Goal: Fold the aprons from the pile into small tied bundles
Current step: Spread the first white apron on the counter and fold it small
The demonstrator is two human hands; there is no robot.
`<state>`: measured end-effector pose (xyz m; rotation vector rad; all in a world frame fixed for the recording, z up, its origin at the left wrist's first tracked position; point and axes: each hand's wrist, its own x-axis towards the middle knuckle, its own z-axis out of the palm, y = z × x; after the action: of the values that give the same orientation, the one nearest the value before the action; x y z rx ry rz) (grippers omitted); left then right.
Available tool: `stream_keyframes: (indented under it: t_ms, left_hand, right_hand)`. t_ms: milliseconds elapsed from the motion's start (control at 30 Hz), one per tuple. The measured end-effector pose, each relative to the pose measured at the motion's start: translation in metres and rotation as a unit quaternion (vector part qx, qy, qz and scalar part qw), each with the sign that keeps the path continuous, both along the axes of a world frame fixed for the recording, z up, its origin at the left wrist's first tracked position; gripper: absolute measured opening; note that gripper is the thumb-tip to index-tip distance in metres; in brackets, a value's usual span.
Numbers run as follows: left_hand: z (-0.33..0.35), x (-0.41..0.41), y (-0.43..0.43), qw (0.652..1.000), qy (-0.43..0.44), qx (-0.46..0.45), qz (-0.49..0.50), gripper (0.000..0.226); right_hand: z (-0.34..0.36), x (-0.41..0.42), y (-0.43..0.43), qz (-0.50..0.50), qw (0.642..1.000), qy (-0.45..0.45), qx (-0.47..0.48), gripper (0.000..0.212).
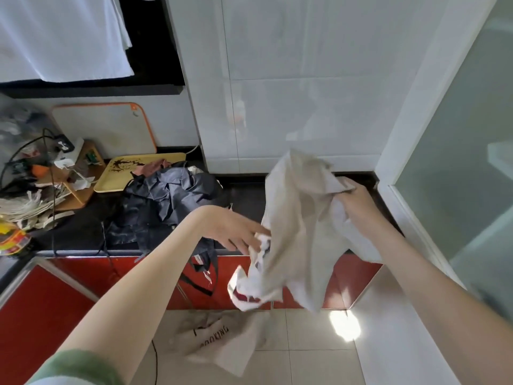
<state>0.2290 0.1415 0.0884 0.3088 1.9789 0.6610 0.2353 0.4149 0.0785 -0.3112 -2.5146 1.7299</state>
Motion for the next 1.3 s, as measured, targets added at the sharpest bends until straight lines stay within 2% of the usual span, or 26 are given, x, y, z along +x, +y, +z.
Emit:
stream_keyframes:
  t_ms: [67, 133, 200, 233, 300, 333, 367, 400, 467, 500, 600, 667, 700, 767, 867, 900, 1033, 1133, 1167, 1233, 1267, 1300]
  left_hand:
    - [0.000, -0.002, -0.004, 0.998, 0.049, -0.030, 0.008, 0.045]
    - [0.004, -0.008, -0.005, 0.974, 0.213, -0.008, 0.079, 0.054]
    - [0.008, -0.010, 0.000, 0.923, 0.365, 0.076, 0.100, 0.067]
    - [0.011, -0.008, 0.007, 0.897, 0.420, 0.120, 0.063, 0.076]
    - [0.018, 0.000, 0.026, 0.832, 0.537, 0.129, -0.056, 0.093]
    - [0.019, 0.003, 0.036, 0.790, 0.594, 0.115, -0.105, 0.099]
    - [0.017, 0.003, 0.045, 0.762, 0.625, 0.116, -0.121, 0.103]
    - [0.015, 0.004, 0.053, 0.766, 0.620, 0.134, -0.102, 0.104]
    - [0.017, 0.002, 0.065, 0.813, 0.548, 0.196, 0.011, 0.094]
    - [0.017, -0.001, 0.069, 0.826, 0.522, 0.202, 0.058, 0.087]
    - [0.018, -0.010, 0.072, 0.833, 0.518, 0.174, 0.091, 0.069]
    - [0.019, -0.017, 0.072, 0.827, 0.523, 0.179, 0.100, 0.064]
    - [0.019, -0.020, 0.070, 0.824, 0.525, 0.181, 0.110, 0.059]
    - [0.022, -0.027, 0.067, 0.822, 0.524, 0.187, 0.122, 0.049]
    - [0.029, -0.030, 0.061, 0.832, 0.497, 0.220, 0.116, 0.029]
    - [0.031, -0.030, 0.058, 0.835, 0.485, 0.226, 0.126, 0.026]
    - [0.033, -0.033, 0.042, 0.832, 0.483, 0.201, 0.186, 0.019]
    - [0.032, -0.036, 0.029, 0.832, 0.488, 0.122, 0.235, 0.037]
    - [0.028, -0.039, 0.023, 0.837, 0.487, 0.094, 0.231, 0.039]
    - [0.017, -0.047, 0.008, 0.845, 0.494, 0.052, 0.199, 0.028]
    - [0.011, -0.048, 0.002, 0.842, 0.500, 0.062, 0.192, 0.022]
    - [0.008, -0.046, -0.003, 0.837, 0.510, 0.081, 0.180, 0.027]
  right_hand:
    - [0.006, 0.005, -0.003, 0.049, 0.998, 0.033, 0.000, 0.028]
    - [0.015, 0.008, -0.007, 0.115, 0.991, 0.053, 0.029, 0.031]
    - [0.025, 0.008, -0.018, 0.185, 0.976, 0.071, 0.087, 0.028]
    - [0.030, 0.007, -0.025, 0.203, 0.970, 0.073, 0.108, 0.023]
    - [0.039, 0.003, -0.037, 0.212, 0.968, 0.070, 0.112, 0.009]
    - [0.043, 0.002, -0.042, 0.210, 0.969, 0.073, 0.110, 0.007]
    - [0.046, 0.000, -0.047, 0.207, 0.970, 0.080, 0.102, 0.008]
    - [0.048, -0.002, -0.049, 0.203, 0.971, 0.089, 0.093, 0.009]
    - [0.052, -0.004, -0.052, 0.188, 0.974, 0.094, 0.086, 0.013]
    - [0.051, -0.006, -0.050, 0.182, 0.976, 0.089, 0.083, 0.018]
    - [0.043, -0.006, -0.041, 0.099, 0.992, 0.067, 0.034, 0.031]
    - [0.035, -0.001, -0.032, 0.030, 0.996, 0.087, -0.016, 0.035]
    - [0.029, 0.002, -0.026, 0.036, 0.995, 0.086, -0.041, 0.035]
    - [0.016, 0.004, -0.018, 0.129, 0.988, 0.038, -0.077, 0.028]
    - [0.004, 0.007, -0.025, 0.242, 0.966, -0.045, -0.080, 0.051]
    - [0.003, 0.005, -0.030, 0.250, 0.963, -0.055, -0.087, 0.051]
    - [0.009, -0.004, -0.048, 0.259, 0.962, -0.054, -0.075, 0.023]
    - [0.014, -0.010, -0.056, 0.247, 0.965, -0.018, -0.090, 0.038]
    - [0.017, -0.011, -0.057, 0.237, 0.966, 0.001, -0.098, 0.031]
    - [0.023, -0.012, -0.060, 0.227, 0.969, 0.025, -0.097, 0.013]
    - [0.026, -0.010, -0.063, 0.228, 0.971, 0.033, -0.070, 0.012]
    - [0.027, -0.011, -0.066, 0.233, 0.971, 0.044, -0.032, 0.018]
